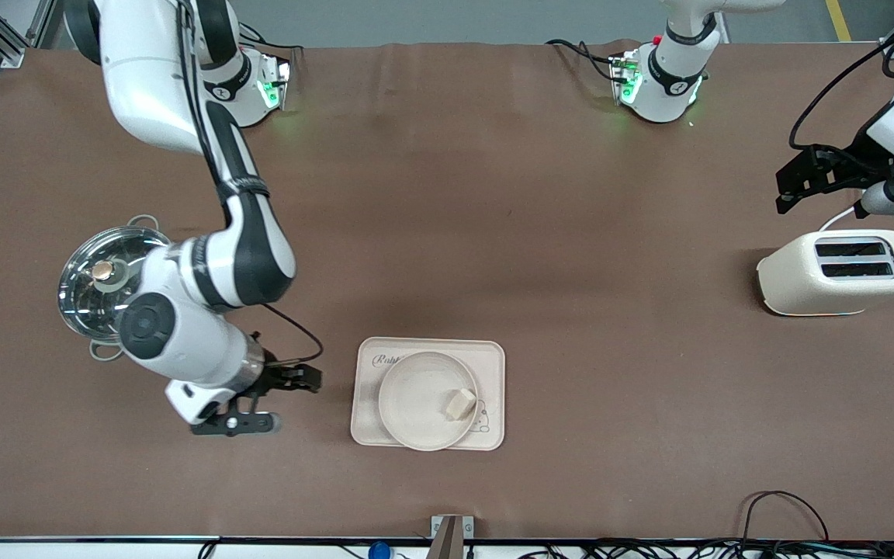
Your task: Place bun in plate and plate on tray
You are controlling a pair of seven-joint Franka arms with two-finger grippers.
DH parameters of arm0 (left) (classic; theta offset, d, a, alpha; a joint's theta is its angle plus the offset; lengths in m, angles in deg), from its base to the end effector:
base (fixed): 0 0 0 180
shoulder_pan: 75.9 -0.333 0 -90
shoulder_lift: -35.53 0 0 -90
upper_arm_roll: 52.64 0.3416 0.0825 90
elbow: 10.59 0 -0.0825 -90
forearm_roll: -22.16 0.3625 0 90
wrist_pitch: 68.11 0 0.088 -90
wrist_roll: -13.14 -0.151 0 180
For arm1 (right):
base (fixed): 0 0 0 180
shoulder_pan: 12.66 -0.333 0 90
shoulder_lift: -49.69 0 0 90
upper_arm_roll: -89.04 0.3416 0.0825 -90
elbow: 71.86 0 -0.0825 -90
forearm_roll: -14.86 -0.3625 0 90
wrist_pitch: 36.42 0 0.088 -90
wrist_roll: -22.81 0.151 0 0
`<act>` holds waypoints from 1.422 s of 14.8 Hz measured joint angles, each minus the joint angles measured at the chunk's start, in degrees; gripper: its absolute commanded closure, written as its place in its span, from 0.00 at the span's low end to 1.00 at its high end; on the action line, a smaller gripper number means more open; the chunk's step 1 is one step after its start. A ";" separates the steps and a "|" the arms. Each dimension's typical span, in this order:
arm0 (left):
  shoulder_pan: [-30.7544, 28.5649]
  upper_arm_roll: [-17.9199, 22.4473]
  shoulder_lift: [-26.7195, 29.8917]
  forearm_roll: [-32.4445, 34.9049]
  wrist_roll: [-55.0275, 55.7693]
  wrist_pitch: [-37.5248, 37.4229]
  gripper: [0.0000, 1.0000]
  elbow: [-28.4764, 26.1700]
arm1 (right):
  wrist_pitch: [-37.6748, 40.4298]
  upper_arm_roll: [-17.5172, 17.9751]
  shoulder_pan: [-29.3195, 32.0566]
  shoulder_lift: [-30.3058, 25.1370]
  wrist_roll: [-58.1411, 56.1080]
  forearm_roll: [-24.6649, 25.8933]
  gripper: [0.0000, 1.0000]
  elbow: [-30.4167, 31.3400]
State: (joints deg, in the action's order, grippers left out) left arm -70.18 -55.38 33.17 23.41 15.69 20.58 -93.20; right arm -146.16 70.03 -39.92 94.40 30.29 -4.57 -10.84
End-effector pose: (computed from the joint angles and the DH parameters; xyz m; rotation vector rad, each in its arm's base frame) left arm 0.5426 -0.0767 0.6400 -3.1223 0.1591 -0.1041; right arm 0.7369 0.2259 0.3722 -3.0269 -0.0278 -0.1342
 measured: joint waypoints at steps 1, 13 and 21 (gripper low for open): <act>0.02 -0.04 0.00 -0.01 0.00 -0.01 0.00 0.01 | 1.81 -1.07 0.29 -1.87 -0.51 0.41 0.00 0.01; 0.08 -0.13 0.00 -0.17 0.03 -0.24 0.00 0.03 | 24.86 -2.52 9.32 -26.36 -10.05 9.37 0.00 5.62; 0.06 -0.13 -0.01 -0.17 0.03 -0.24 0.00 0.04 | 25.47 6.43 15.62 -48.34 -10.19 17.03 0.00 26.32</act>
State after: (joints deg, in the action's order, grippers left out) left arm -70.12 -55.51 33.16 23.24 15.72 20.34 -93.16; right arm -120.69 76.46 -24.30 46.06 20.11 12.47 15.49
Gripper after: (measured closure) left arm 0.000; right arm 0.000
